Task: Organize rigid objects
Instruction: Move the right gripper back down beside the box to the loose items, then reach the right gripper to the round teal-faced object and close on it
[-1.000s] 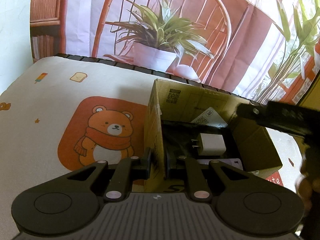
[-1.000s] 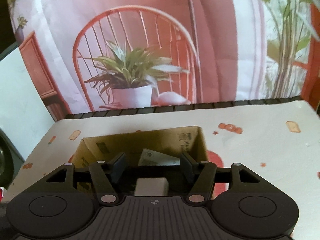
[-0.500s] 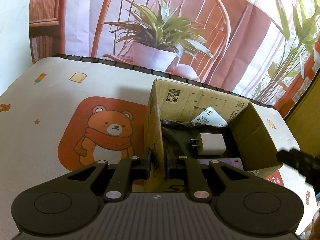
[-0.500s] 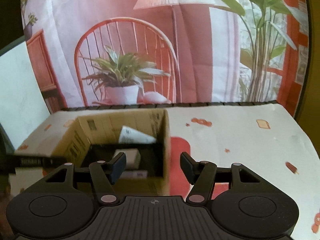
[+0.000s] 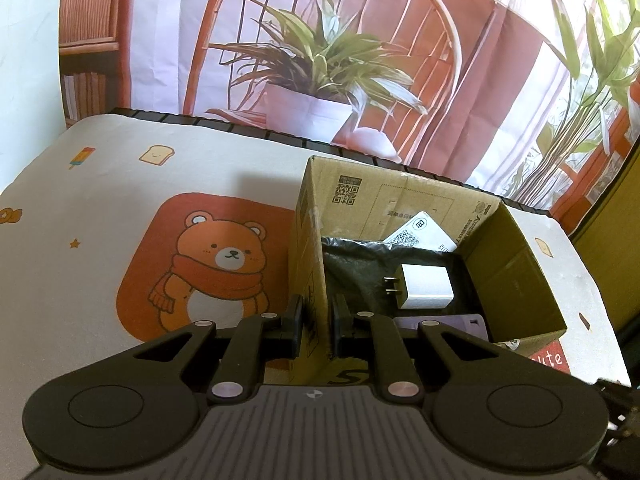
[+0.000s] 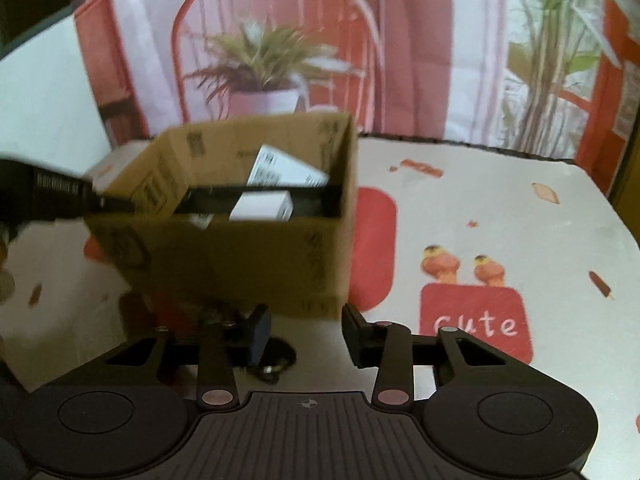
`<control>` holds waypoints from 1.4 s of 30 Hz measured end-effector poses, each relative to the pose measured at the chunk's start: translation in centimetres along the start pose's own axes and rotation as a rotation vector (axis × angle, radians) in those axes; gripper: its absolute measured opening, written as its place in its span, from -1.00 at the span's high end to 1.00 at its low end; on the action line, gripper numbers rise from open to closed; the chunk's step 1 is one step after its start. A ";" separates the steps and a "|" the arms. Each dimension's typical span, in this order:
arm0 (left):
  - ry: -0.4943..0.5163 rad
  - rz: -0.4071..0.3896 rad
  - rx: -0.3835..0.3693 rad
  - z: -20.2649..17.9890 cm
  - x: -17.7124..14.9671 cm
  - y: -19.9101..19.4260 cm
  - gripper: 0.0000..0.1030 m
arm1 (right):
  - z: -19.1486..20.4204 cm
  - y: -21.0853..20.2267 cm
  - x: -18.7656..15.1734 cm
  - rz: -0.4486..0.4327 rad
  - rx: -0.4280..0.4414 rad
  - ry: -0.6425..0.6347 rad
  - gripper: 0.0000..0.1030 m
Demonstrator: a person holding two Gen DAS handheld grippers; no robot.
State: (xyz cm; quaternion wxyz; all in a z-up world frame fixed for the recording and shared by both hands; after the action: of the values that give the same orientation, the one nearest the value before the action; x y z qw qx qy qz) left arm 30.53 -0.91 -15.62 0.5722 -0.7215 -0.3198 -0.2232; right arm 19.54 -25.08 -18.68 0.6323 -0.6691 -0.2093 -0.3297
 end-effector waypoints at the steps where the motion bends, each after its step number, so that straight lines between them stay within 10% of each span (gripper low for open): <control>1: 0.000 0.000 0.000 0.0 0.0 0.0 0.69 | 0.3 0.2 -0.3 0.016 0.008 -0.003 0.38; 42: -0.002 0.002 -0.002 0.2 0.1 -0.1 0.70 | 2.5 2.3 -2.8 0.121 0.087 -0.011 0.40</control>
State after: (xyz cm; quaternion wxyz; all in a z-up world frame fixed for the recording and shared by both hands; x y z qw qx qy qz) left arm 30.49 -0.72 -15.54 0.5714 -0.7227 -0.3194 -0.2219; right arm 19.60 -22.51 -22.24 0.6782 -0.6543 -0.1861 -0.2779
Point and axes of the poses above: each gripper's, at about its wrist camera, not at the fingertips, and y roughly the way its jaws point, z to its left, x to its top, the point moved 10 cm from there along y, roughly the way its jaws point, and after that the axes turned 2 degrees about -y, right-handed, at the moved point
